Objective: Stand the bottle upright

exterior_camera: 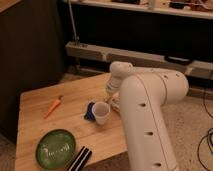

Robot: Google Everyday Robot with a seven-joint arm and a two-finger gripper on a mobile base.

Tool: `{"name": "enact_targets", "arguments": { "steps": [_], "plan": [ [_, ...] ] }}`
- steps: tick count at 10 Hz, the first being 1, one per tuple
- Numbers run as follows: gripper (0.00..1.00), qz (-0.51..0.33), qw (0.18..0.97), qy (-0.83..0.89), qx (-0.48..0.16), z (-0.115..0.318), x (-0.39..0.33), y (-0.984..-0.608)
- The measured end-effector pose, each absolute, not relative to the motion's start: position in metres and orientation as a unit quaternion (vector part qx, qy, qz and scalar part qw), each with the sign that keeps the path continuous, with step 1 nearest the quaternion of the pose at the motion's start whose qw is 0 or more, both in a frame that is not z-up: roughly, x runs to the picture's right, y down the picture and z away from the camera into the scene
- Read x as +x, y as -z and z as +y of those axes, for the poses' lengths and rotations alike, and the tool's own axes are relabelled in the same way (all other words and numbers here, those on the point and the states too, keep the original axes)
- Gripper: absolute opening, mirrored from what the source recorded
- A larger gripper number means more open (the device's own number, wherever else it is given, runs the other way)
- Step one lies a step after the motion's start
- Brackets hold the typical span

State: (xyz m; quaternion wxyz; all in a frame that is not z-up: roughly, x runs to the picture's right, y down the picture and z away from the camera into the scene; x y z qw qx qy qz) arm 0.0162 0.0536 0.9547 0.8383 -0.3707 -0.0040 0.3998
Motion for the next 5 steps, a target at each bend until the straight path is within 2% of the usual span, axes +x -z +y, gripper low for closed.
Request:
{"name": "enact_targets", "arguments": {
  "steps": [2,5],
  "plan": [
    [0.03,-0.032,0.834,-0.416,-0.361,0.041,0.023,-0.944],
    [0.03,-0.110,0.829,-0.438,-0.329,0.001,0.039,-0.891]
  ]
}}
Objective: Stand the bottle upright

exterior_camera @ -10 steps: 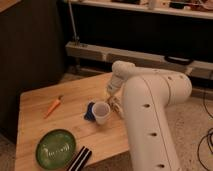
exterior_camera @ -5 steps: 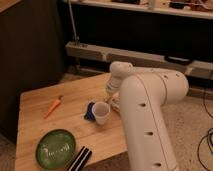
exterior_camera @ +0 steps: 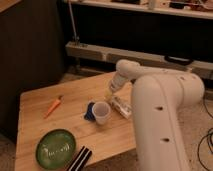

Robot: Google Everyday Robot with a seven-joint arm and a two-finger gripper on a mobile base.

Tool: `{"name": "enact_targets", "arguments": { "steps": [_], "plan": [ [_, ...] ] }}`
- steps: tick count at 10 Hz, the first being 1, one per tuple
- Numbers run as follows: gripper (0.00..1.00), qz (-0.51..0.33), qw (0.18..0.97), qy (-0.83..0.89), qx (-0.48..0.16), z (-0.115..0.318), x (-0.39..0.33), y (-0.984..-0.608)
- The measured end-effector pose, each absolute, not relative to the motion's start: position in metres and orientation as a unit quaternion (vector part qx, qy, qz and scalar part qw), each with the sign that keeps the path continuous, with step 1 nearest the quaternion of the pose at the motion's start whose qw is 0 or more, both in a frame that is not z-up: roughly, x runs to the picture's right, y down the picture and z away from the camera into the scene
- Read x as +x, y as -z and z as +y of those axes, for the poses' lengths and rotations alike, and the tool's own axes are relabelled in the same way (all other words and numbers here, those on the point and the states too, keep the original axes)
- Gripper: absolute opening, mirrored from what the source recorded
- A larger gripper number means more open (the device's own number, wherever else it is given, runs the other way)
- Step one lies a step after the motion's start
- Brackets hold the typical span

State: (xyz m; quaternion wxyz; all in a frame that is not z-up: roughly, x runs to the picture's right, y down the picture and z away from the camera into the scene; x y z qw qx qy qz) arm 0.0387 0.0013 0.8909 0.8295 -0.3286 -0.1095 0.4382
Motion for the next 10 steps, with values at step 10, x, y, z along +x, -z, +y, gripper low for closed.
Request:
{"name": "enact_targets", "arguments": {
  "steps": [10],
  "plan": [
    [0.03,-0.335,0.799,-0.444,-0.229,-0.033,0.068,-0.791]
  ]
}}
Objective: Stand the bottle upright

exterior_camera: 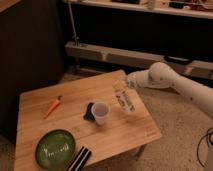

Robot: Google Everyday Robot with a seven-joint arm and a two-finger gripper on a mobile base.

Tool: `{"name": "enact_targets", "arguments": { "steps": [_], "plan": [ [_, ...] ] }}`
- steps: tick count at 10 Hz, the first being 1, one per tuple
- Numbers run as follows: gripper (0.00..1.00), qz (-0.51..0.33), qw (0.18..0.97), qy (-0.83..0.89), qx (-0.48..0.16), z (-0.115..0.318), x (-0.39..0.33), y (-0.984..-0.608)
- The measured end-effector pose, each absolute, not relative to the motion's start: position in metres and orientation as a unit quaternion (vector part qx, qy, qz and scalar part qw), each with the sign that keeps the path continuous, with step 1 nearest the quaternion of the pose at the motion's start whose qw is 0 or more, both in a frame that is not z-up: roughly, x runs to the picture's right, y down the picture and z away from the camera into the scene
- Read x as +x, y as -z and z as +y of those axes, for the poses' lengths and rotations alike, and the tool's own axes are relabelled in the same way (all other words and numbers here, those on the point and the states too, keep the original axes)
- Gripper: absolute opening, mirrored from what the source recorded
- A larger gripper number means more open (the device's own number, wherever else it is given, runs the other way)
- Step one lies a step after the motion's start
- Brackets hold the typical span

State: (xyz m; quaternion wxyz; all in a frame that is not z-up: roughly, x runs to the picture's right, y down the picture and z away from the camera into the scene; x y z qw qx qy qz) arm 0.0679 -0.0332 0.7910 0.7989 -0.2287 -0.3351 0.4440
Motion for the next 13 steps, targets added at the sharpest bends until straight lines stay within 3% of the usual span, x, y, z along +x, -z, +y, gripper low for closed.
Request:
{"name": "enact_targets", "arguments": {
  "steps": [4,13],
  "plan": [
    [0.03,-0.498,0.753,-0.386,-0.188,-0.026,0.058,-0.760],
    [0.03,-0.500,0.752,-0.385,-0.191,-0.025,0.056,-0.760]
  ]
}}
